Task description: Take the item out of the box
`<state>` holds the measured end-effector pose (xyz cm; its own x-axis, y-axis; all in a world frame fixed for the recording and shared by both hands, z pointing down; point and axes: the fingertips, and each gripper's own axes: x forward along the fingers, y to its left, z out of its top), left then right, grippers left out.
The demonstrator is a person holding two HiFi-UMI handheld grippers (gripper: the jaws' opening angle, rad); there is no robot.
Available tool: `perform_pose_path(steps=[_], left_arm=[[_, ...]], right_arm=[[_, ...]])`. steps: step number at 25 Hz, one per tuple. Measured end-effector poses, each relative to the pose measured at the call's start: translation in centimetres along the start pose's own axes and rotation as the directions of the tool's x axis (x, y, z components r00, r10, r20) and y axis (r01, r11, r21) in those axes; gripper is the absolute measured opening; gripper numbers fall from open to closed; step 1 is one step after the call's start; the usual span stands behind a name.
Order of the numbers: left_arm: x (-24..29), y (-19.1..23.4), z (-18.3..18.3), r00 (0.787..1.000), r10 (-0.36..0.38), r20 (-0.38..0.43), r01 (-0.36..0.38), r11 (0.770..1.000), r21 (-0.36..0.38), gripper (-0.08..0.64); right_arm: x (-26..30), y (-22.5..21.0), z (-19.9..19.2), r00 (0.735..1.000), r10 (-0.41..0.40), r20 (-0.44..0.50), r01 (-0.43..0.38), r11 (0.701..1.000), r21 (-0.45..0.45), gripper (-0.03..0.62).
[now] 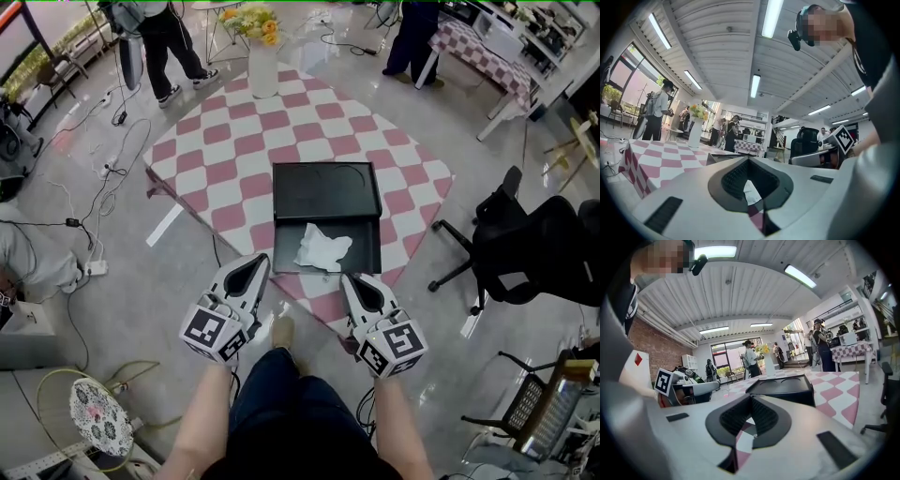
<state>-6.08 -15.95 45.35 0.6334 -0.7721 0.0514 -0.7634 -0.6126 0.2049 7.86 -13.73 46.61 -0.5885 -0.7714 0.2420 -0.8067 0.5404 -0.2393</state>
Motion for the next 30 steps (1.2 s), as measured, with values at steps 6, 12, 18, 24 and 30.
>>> perform_pose_path(steps=[6, 12, 18, 24, 30], left_arm=[[1.9, 0.9, 0.0, 1.000, -0.010, -0.013, 0.010, 1.000, 0.009, 0.000], [3.8, 1.9, 0.1, 0.999, -0.025, -0.025, 0.026, 1.000, 0.006, 0.000], [5.4, 2.6, 0.1, 0.999, -0.042, -0.017, 0.042, 0.999, -0.010, 0.000], [6.5, 3.1, 0.2, 0.998, -0.051, -0.041, 0.051, 0.999, 0.002, 0.000], [7.7, 3.6, -0.1, 0.996, -0.073, -0.059, 0.074, 0.997, 0.015, 0.000]], right_arm=[[1.6, -1.8, -0.5, 0.996, -0.032, -0.085, 0.034, 0.999, 0.021, 0.016], [3.2, -4.0, -1.3, 0.971, -0.081, -0.227, 0.086, 0.996, 0.011, 0.078], [4.3, -5.8, -1.9, 0.939, -0.122, -0.322, 0.127, 0.992, -0.006, 0.101], [5.4, -7.4, -4.3, 0.850, -0.156, -0.503, 0.158, 0.987, -0.040, 0.177], [6.6, -8.3, -6.0, 0.783, -0.149, -0.604, 0.185, 0.983, -0.003, 0.218]])
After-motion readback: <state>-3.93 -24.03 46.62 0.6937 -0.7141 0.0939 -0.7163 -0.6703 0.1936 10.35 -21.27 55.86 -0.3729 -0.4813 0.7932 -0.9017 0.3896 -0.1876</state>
